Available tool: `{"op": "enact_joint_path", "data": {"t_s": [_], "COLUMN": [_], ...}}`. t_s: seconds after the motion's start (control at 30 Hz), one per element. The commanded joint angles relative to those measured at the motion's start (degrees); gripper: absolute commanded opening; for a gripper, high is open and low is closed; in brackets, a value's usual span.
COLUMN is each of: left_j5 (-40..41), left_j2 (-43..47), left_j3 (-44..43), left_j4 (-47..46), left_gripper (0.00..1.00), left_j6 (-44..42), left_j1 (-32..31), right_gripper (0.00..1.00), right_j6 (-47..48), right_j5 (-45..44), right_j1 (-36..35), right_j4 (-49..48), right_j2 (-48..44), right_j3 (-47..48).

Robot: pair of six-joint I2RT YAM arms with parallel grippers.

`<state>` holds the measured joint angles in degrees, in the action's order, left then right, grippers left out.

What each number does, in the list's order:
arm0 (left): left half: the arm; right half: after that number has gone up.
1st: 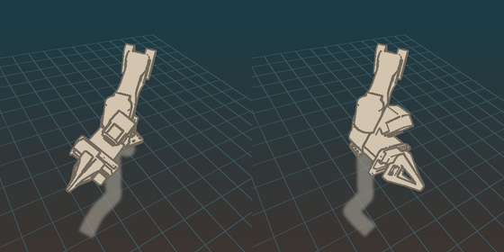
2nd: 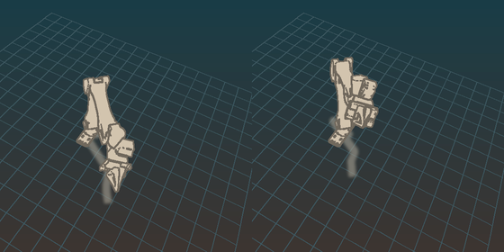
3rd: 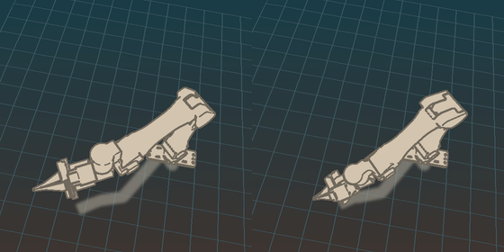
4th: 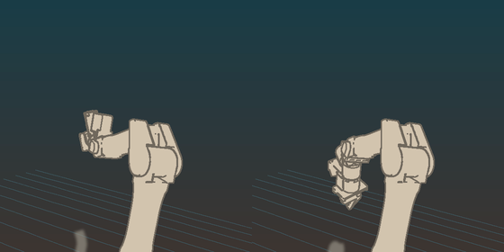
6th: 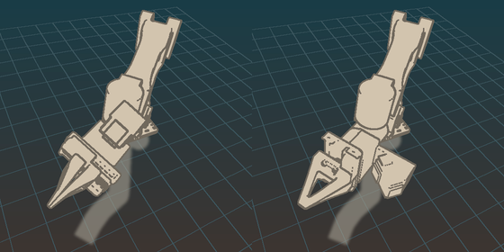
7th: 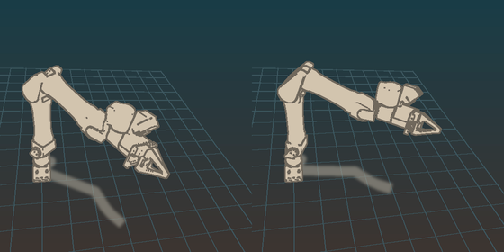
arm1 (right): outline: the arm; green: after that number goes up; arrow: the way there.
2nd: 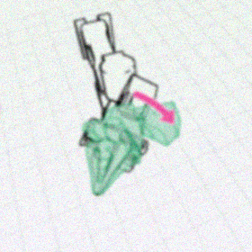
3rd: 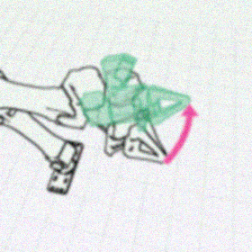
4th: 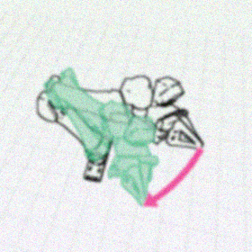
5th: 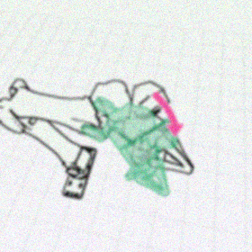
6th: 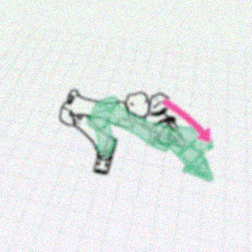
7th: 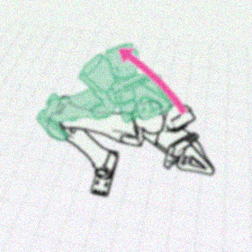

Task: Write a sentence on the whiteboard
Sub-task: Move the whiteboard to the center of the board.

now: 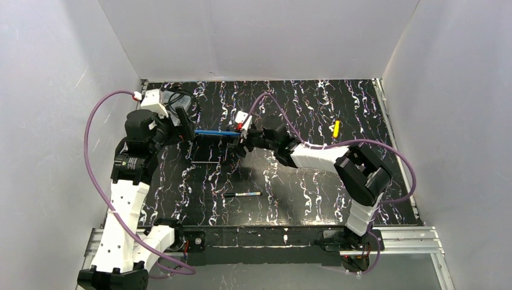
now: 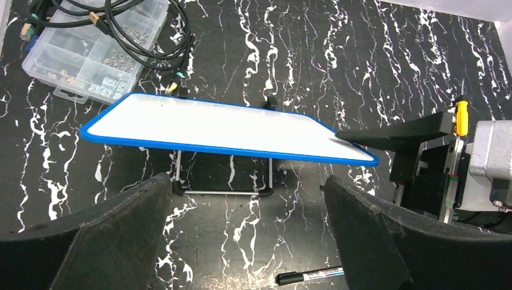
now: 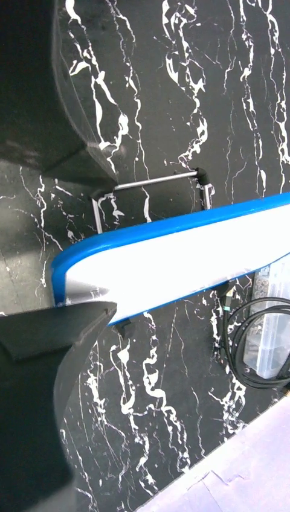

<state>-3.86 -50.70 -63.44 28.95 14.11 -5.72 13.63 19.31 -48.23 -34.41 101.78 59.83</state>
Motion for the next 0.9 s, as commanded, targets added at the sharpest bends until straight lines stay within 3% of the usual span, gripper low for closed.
{"op": "enact_joint_path", "data": {"t_s": [0.0,0.17,0.37,0.87], "left_j5": [1.6,-2.9,-7.9,-11.2], "left_j2": [1.3,2.5,2.4,6.4], "left_j3": [0.4,2.0,2.8,13.6], "left_j4": [0.3,2.5,4.1,2.4], "left_gripper": [0.96,0.98,0.98,0.98], "left_j6": [-0.7,4.4,8.7,17.0], "left_j1": [0.7,1.8,3.7,10.3], "right_gripper": [0.68,0.48,0.33,0.3], "right_j6": [2.1,0.6,-1.3,0.3], "right_j5": [-0.2,-3.8,-10.7,-37.3], "right_j1": [-1.7,-4.3,-7.8,-21.2], "right_j4": [-1.3,-1.8,1.4,-1.2], "right_j2": [1.7,1.3,-1.2,-5.8], "right_j3": [4.1,1.6,0.3,-6.9]}}
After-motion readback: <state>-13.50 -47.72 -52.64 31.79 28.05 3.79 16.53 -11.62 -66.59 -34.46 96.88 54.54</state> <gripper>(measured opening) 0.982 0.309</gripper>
